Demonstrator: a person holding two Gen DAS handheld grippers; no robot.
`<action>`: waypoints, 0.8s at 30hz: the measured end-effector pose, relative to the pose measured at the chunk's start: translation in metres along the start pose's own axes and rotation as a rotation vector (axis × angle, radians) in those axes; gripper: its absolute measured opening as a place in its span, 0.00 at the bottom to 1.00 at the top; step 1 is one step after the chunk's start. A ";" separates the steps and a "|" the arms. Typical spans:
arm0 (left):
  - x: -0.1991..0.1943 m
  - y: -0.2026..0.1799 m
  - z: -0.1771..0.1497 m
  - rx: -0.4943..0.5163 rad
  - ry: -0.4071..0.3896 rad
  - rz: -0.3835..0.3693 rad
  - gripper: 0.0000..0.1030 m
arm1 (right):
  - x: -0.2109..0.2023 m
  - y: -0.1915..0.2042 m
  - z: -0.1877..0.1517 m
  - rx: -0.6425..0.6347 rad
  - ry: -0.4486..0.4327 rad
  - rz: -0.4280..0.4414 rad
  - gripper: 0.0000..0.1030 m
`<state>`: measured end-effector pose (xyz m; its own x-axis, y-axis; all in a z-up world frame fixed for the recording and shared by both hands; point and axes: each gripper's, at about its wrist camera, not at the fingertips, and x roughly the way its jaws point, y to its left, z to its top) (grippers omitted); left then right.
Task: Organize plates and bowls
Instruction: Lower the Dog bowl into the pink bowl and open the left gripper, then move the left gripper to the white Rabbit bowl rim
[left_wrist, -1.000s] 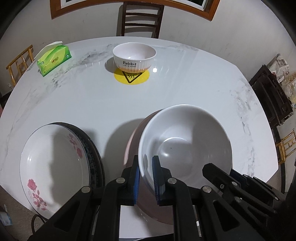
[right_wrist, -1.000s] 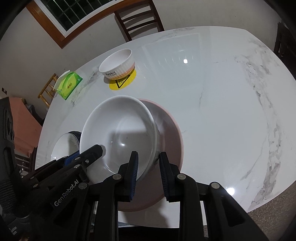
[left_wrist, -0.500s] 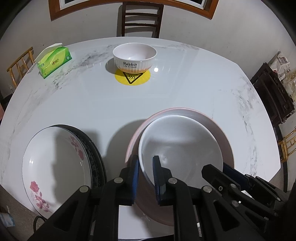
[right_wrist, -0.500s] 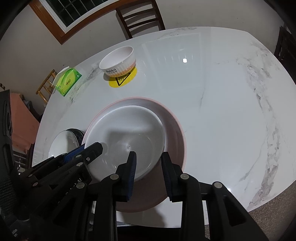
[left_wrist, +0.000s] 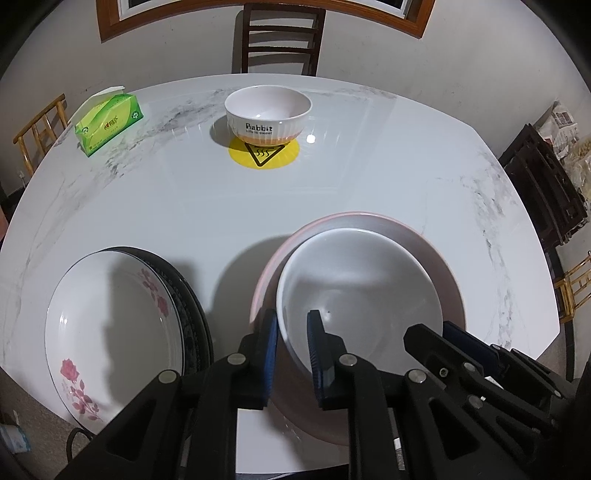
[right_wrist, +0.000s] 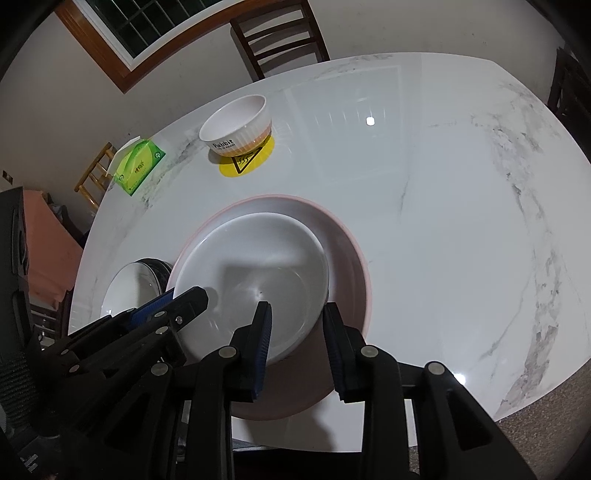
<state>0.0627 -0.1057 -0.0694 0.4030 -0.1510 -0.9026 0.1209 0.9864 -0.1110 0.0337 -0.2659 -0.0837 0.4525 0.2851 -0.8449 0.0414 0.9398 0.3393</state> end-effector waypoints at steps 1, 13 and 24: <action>-0.001 0.000 0.000 0.001 -0.003 0.002 0.16 | 0.000 0.000 0.000 0.001 -0.001 0.001 0.28; -0.022 0.002 0.003 0.003 -0.065 -0.028 0.17 | -0.014 -0.003 0.003 0.006 -0.043 0.022 0.30; -0.027 0.031 0.021 -0.088 -0.077 -0.145 0.22 | -0.021 -0.008 0.023 -0.008 -0.081 0.079 0.34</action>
<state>0.0743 -0.0723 -0.0402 0.4555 -0.2928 -0.8407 0.1041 0.9554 -0.2763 0.0440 -0.2839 -0.0590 0.5250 0.3428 -0.7790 -0.0045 0.9164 0.4002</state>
